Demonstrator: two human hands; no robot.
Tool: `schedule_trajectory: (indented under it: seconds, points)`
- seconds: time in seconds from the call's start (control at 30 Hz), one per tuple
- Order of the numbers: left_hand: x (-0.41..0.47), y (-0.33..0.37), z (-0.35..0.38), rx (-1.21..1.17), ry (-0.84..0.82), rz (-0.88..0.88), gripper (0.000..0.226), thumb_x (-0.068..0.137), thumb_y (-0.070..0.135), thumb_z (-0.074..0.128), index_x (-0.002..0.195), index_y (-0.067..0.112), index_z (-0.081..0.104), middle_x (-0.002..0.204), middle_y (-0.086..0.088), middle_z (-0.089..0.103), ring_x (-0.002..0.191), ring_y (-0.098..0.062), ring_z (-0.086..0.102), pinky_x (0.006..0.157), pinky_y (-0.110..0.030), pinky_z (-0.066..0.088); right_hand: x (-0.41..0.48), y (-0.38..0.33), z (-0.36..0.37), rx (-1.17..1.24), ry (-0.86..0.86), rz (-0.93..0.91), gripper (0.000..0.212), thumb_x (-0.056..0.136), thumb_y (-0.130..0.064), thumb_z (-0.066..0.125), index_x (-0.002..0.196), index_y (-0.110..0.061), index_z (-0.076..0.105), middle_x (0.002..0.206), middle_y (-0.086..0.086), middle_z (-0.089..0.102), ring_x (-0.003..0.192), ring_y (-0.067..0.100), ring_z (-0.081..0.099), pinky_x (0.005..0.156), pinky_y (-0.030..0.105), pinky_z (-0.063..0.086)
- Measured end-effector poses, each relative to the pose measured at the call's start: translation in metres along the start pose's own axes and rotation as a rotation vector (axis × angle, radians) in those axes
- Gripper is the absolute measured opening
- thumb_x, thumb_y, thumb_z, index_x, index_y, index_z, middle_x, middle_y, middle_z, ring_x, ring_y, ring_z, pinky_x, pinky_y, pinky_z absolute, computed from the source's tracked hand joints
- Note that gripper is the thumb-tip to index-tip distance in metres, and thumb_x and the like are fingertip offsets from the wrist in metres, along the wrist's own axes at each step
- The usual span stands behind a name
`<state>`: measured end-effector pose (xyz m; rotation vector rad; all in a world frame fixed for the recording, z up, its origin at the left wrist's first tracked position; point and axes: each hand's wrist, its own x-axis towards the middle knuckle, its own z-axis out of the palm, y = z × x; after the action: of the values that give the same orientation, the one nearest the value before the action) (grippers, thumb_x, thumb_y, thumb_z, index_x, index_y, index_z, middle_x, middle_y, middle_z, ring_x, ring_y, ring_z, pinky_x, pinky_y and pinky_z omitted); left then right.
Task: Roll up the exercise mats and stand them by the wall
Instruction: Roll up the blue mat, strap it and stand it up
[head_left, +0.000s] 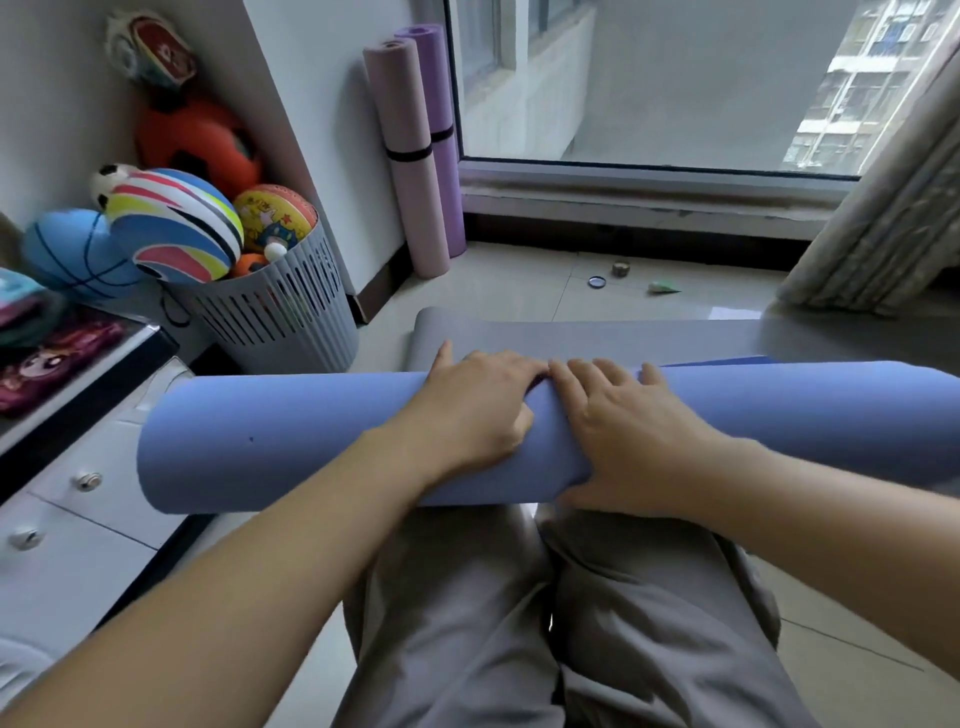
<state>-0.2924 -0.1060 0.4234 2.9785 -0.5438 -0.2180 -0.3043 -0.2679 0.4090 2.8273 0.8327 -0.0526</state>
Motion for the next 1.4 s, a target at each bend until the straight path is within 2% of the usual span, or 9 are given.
schedule_trajectory:
  seconds: [0.17,0.33,0.53,0.63,0.77,0.93,1.17,1.3,1.4]
  points:
    - [0.004,0.003,0.023,-0.241,0.405,-0.006,0.045,0.083,0.010,0.046,0.123,0.024,0.059,0.120,0.003,0.064,0.113,-0.022,0.055,0.106,-0.040,0.030,0.030,0.012,0.003,0.160,-0.058,0.044,0.106,0.052,-0.075,0.069,0.137,-0.021,0.034,0.123,-0.002,0.051,0.112,0.023,0.050,0.092,0.042,0.041]
    - [-0.025,0.026,0.044,-0.928,0.803,-0.137,0.030,0.084,0.000,0.052,0.089,0.027,0.064,0.091,0.013,0.066,0.087,0.003,0.060,0.081,-0.006,0.041,0.070,0.039,-0.003,0.393,-0.296,0.084,0.094,0.051,-0.065,0.081,0.125,-0.023,0.044,0.124,-0.004,0.056,0.107,0.020,0.054,0.087,0.033,0.044]
    - [-0.020,0.042,0.060,-2.104,0.456,-0.877,0.016,0.091,0.001,0.047,0.090,0.015,0.055,0.083,-0.002,0.054,0.083,-0.016,0.055,0.071,-0.027,0.045,0.093,0.044,-0.006,0.464,-0.416,0.088,0.095,0.054,-0.059,0.083,0.134,-0.030,0.042,0.130,-0.007,0.053,0.113,0.017,0.053,0.097,0.036,0.043]
    - [-0.017,0.055,0.064,-2.374,0.194,-0.970,0.009,0.089,0.005,0.047,0.089,0.011,0.054,0.085,-0.007,0.048,0.076,-0.019,0.050,0.079,-0.034,0.047,0.096,0.042,-0.006,0.502,-0.427,0.074,0.098,0.056,-0.057,0.084,0.139,-0.034,0.036,0.133,-0.010,0.050,0.117,0.016,0.051,0.101,0.038,0.041]
    - [-0.003,0.053,0.066,-2.404,0.301,-0.971,0.034,0.087,0.004,0.048,0.119,0.008,0.057,0.100,-0.013,0.056,0.084,-0.024,0.054,0.089,-0.038,0.048,0.094,0.034,-0.004,0.535,-0.386,0.050,0.097,0.059,-0.054,0.083,0.139,-0.034,0.034,0.135,-0.008,0.049,0.118,0.017,0.049,0.101,0.039,0.041]
    - [0.004,0.051,0.063,-2.425,0.296,-0.907,0.020,0.084,0.000,0.044,0.099,0.008,0.054,0.097,-0.014,0.053,0.085,-0.026,0.051,0.076,-0.037,0.054,0.081,0.041,-0.007,0.523,-0.225,0.063,0.102,0.056,-0.057,0.083,0.140,-0.030,0.033,0.134,-0.004,0.051,0.117,0.019,0.050,0.097,0.035,0.041]
    - [0.045,0.019,0.006,-2.163,0.563,-0.531,0.029,0.093,0.014,0.038,0.115,0.018,0.057,0.097,-0.006,0.063,0.092,-0.022,0.061,0.072,-0.032,0.056,0.098,0.069,-0.052,0.575,0.189,0.204,0.116,0.040,-0.068,0.078,0.139,-0.024,0.035,0.132,0.003,0.048,0.122,0.027,0.042,0.098,0.041,0.040]
    - [0.057,0.001,-0.015,-2.011,0.495,-0.481,0.025,0.095,0.024,0.037,0.097,0.025,0.062,0.102,-0.003,0.063,0.099,-0.025,0.059,0.090,-0.042,0.051,0.102,0.087,-0.059,0.788,0.074,0.252,0.096,0.042,-0.078,0.070,0.124,-0.029,0.057,0.128,0.002,0.052,0.121,0.020,0.046,0.101,0.039,0.040]
    - [0.063,-0.013,-0.007,-1.905,0.427,-0.507,0.034,0.096,0.031,0.035,0.121,0.018,0.055,0.119,-0.006,0.059,0.115,-0.029,0.057,0.079,-0.040,0.053,0.088,0.083,-0.044,1.149,-0.027,0.259,0.080,0.048,-0.081,0.061,0.113,-0.034,0.058,0.116,-0.012,0.061,0.104,0.006,0.060,0.092,0.033,0.049]
